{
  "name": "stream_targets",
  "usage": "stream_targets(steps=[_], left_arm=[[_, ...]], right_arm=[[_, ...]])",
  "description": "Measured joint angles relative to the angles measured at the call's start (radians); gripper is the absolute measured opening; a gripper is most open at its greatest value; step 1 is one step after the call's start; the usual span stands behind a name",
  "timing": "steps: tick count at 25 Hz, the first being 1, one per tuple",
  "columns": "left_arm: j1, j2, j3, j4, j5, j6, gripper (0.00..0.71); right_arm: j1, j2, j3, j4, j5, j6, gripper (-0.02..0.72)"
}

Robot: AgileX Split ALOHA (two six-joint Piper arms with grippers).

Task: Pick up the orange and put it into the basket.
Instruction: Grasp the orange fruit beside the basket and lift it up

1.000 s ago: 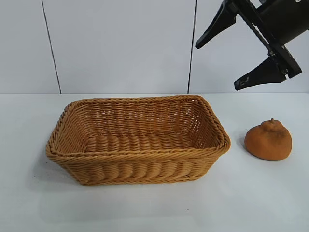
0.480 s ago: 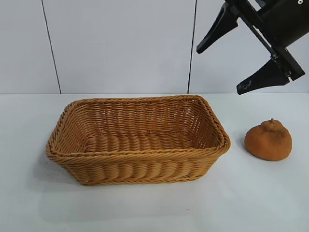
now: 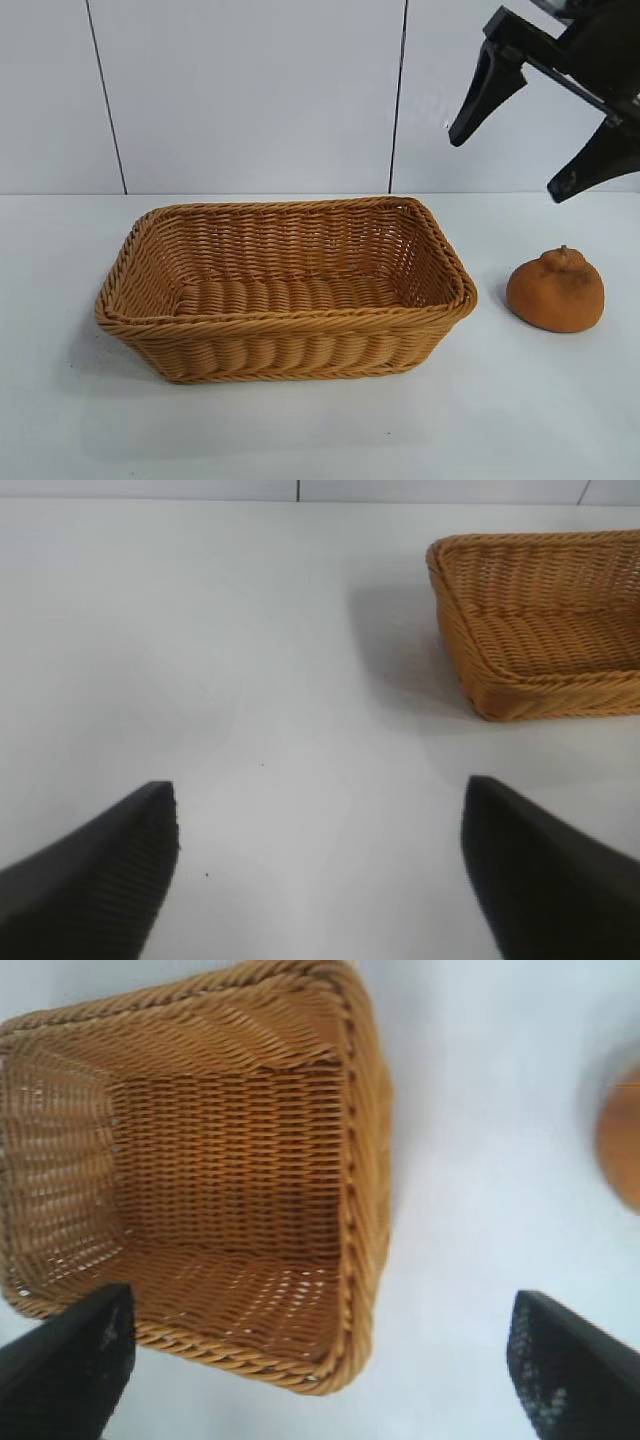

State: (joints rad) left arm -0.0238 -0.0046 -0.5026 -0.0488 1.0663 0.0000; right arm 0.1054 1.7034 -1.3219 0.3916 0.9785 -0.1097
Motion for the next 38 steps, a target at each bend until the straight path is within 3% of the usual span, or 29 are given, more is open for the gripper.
stream_targets(steps=[4, 6, 13, 23, 25, 30, 31, 38], left_arm=[[0.000, 0.000, 0.000, 0.000, 0.000, -0.006, 0.557], [0.000, 0.000, 0.000, 0.000, 0.000, 0.000, 0.557], [0.000, 0.000, 0.000, 0.000, 0.000, -0.006, 0.557], [0.000, 0.000, 0.000, 0.000, 0.000, -0.006, 0.557], [0.000, 0.000, 0.000, 0.000, 0.000, -0.006, 0.557], [0.000, 0.000, 0.000, 0.000, 0.000, -0.006, 0.557], [0.000, 0.000, 0.000, 0.000, 0.000, -0.006, 0.557], [0.000, 0.000, 0.000, 0.000, 0.000, -0.006, 0.557]], right_arm=[[-0.010, 0.001, -0.038, -0.193, 0.017, 0.110, 0.694], [-0.036, 0.013, -0.039, -0.221, 0.030, 0.131, 0.694], [-0.104, 0.159, -0.040, -0.148, 0.017, 0.080, 0.694], [-0.104, 0.379, -0.041, -0.187, -0.118, 0.090, 0.680], [-0.104, 0.383, -0.041, -0.193, -0.123, 0.090, 0.589], [-0.104, 0.382, -0.042, -0.213, -0.102, 0.093, 0.071], [-0.104, 0.377, -0.042, -0.213, -0.096, 0.093, 0.027], [-0.104, 0.299, -0.090, -0.203, -0.037, 0.093, 0.034]])
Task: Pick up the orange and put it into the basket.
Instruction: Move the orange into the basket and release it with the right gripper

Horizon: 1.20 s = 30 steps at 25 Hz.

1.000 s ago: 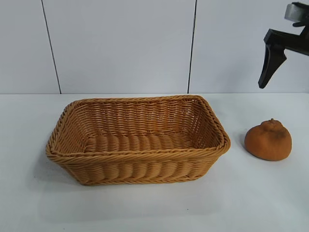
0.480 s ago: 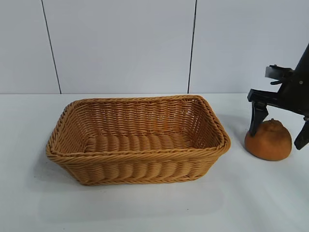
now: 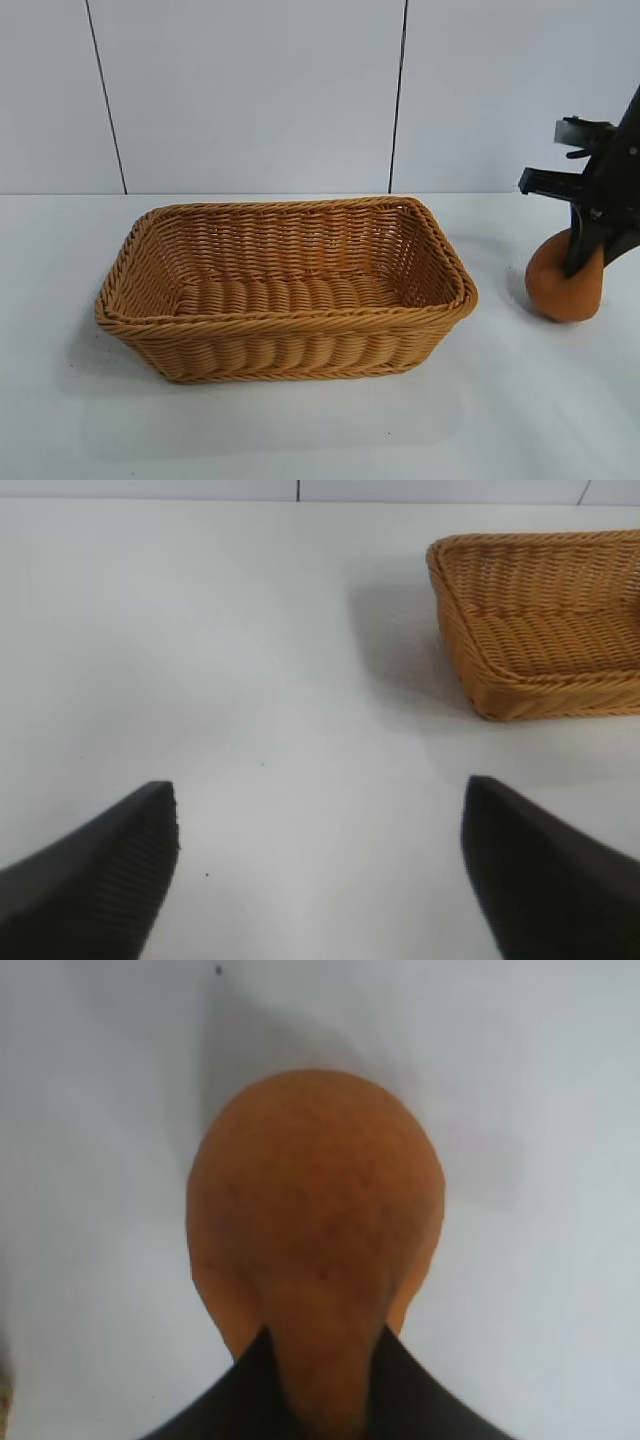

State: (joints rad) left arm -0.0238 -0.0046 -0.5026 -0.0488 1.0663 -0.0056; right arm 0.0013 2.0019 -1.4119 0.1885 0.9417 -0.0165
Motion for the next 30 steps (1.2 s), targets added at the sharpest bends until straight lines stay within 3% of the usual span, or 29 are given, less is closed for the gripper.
stream_targets(steps=[6, 13, 20, 30], left_arm=[[0.000, 0.000, 0.000, 0.000, 0.000, 0.000, 0.557], [0.000, 0.000, 0.000, 0.000, 0.000, 0.000, 0.557], [0.000, 0.000, 0.000, 0.000, 0.000, 0.000, 0.557], [0.000, 0.000, 0.000, 0.000, 0.000, 0.000, 0.557]], right_arm=[[0.002, -0.119, -0.177, 0.071, 0.071, 0.000, 0.034], [0.109, -0.134, -0.304, 0.074, 0.156, -0.007, 0.034], [0.323, -0.133, -0.305, 0.075, 0.146, -0.001, 0.034], [0.549, -0.093, -0.305, 0.081, 0.033, 0.036, 0.034]])
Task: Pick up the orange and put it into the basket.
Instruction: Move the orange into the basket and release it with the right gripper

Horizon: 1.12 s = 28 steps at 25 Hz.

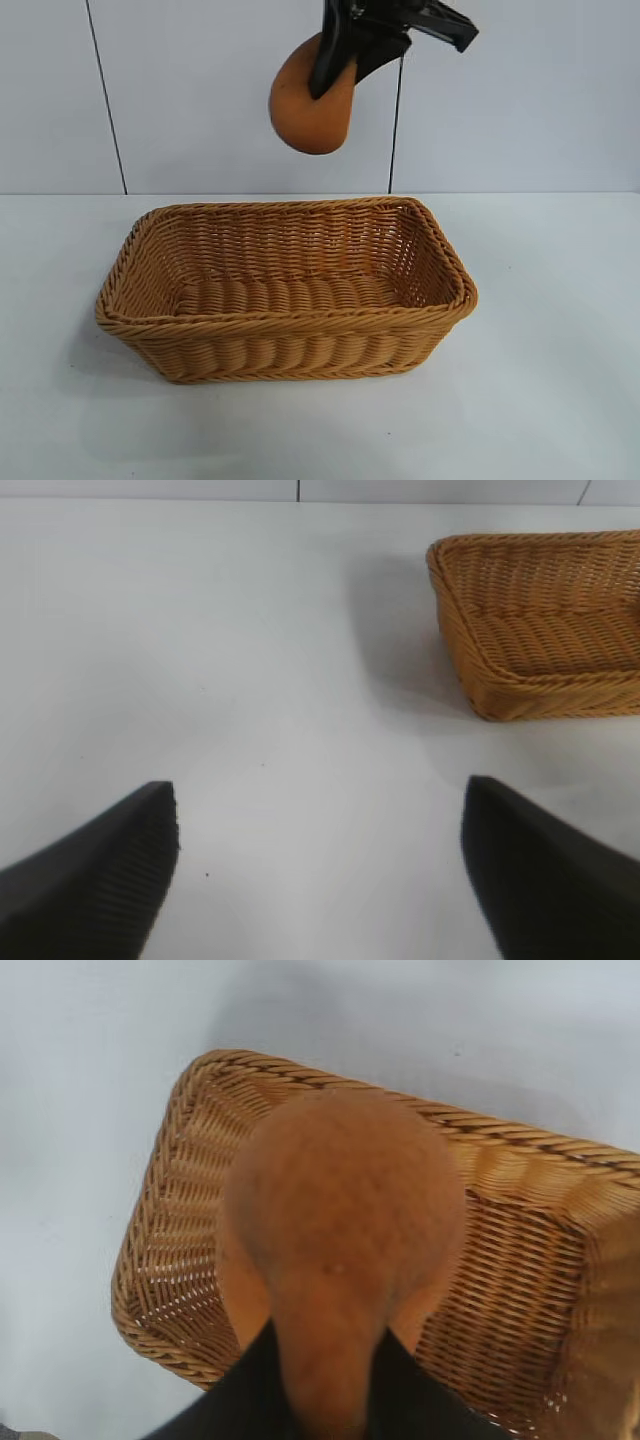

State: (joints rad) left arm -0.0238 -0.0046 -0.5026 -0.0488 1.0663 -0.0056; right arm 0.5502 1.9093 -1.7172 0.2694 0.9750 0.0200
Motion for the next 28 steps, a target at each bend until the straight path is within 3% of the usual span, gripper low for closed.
stream_targets(steps=[19, 22, 24, 25, 28], left_arm=[[0.000, 0.000, 0.000, 0.000, 0.000, 0.000, 0.557], [0.000, 0.000, 0.000, 0.000, 0.000, 0.000, 0.557], [0.000, 0.000, 0.000, 0.000, 0.000, 0.000, 0.557], [0.000, 0.000, 0.000, 0.000, 0.000, 0.000, 0.557], [0.000, 0.000, 0.000, 0.000, 0.000, 0.000, 0.557]], right_arm=[[0.029, 0.330, 0.000, 0.003, -0.054, 0.006, 0.057], [0.029, 0.330, 0.000, 0.004, -0.045, 0.006, 0.249], [0.029, 0.330, 0.000, 0.001, -0.035, 0.006, 0.479], [0.029, 0.330, 0.000, -0.005, -0.028, 0.006, 0.555], [0.029, 0.330, -0.010, -0.039, 0.025, 0.006, 0.665]])
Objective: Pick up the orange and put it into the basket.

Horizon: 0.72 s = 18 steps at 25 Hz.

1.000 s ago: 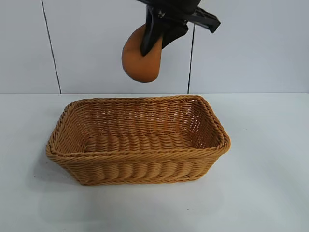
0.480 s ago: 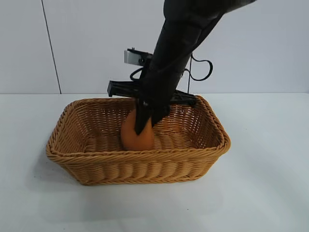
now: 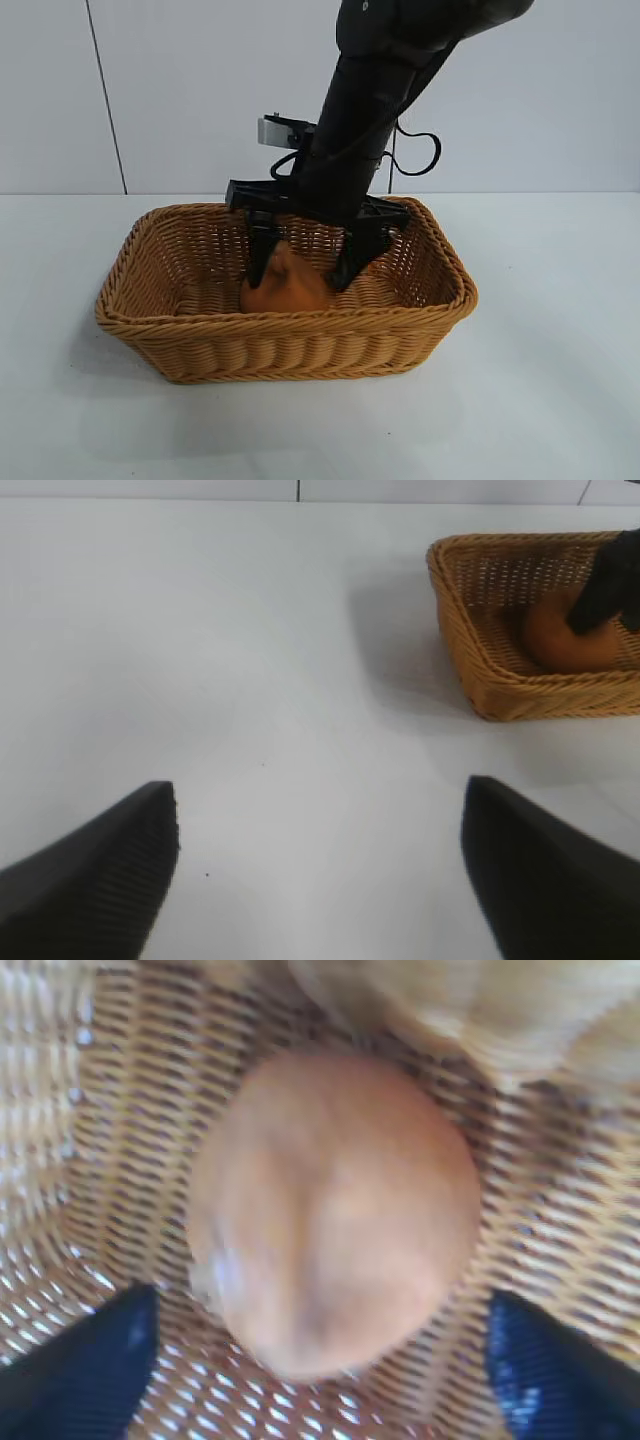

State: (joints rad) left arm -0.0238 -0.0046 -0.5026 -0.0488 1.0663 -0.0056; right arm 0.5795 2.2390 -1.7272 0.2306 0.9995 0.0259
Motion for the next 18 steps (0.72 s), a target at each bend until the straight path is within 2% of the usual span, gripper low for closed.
stream_targets(steps=[7, 12, 18], left_arm=[[0.000, 0.000, 0.000, 0.000, 0.000, 0.000, 0.557], [0.000, 0.000, 0.000, 0.000, 0.000, 0.000, 0.557], [0.000, 0.000, 0.000, 0.000, 0.000, 0.000, 0.557]], right_arm=[[0.000, 0.000, -0.171, -0.086, 0.196, 0.001, 0.694], [0.000, -0.028, -0.288, -0.107, 0.204, 0.045, 0.694], [0.000, -0.066, -0.339, -0.149, 0.208, 0.057, 0.694]])
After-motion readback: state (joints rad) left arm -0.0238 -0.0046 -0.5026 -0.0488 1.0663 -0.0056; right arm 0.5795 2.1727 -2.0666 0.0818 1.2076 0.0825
